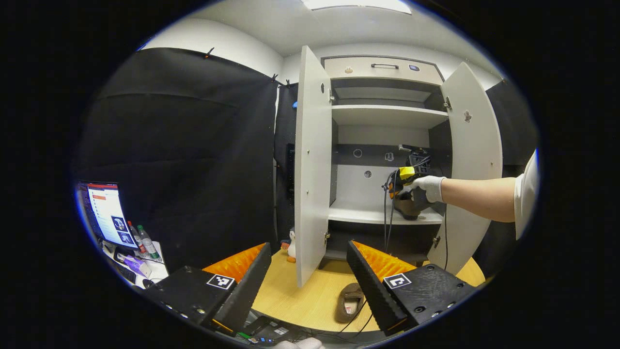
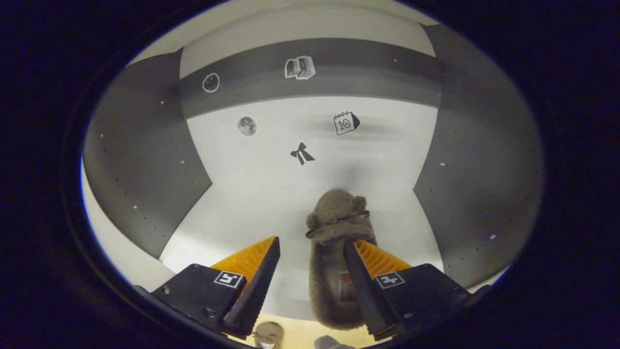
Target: Grab one shoe with the right hand and put it into the shoe cabinet, grab the other shoe with the left hand and put it into the shoe cabinet; then close the right door with the right hand and the left door with the left hand.
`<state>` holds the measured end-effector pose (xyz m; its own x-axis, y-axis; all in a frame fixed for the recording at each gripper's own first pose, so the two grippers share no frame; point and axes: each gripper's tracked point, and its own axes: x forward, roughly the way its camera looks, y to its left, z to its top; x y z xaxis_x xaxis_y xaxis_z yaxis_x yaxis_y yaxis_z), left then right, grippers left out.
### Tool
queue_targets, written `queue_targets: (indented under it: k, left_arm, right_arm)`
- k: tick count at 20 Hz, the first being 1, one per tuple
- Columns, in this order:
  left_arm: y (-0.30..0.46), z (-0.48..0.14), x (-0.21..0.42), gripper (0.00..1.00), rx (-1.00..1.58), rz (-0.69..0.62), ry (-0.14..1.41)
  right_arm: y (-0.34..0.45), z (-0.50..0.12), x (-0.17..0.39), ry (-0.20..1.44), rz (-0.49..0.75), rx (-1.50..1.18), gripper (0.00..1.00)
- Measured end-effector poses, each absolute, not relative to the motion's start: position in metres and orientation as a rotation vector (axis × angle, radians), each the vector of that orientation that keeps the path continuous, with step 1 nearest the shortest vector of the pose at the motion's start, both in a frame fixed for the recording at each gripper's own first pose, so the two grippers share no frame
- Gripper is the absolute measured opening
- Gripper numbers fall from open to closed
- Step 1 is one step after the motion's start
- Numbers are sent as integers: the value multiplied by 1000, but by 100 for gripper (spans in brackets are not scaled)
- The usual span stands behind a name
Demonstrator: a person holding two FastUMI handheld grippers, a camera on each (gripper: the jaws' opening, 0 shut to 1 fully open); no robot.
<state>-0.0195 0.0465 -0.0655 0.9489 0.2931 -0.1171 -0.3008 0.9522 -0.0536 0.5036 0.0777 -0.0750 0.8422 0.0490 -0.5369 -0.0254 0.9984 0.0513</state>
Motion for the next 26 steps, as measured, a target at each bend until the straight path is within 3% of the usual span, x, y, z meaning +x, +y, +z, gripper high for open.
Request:
queue_targets:
  k: [8, 10, 19, 26]
  left_arm:
    - [46, -67, -38, 95, -78, 252, 94]
    - [43, -66, -48, 95, -79, 235, 100]
    - [44, -75, -54, 95, -47, 163, 114]
    - [46, -92, -45, 95, -32, 125, 138]
  right_arm:
    - [65, -25, 433, 397, 59, 19, 84]
    - [64, -15, 401, 355, 75, -13, 97]
    - [65, 21, 216, 103, 138, -51, 99]
    - [31, -17, 83, 4, 105, 7, 99]
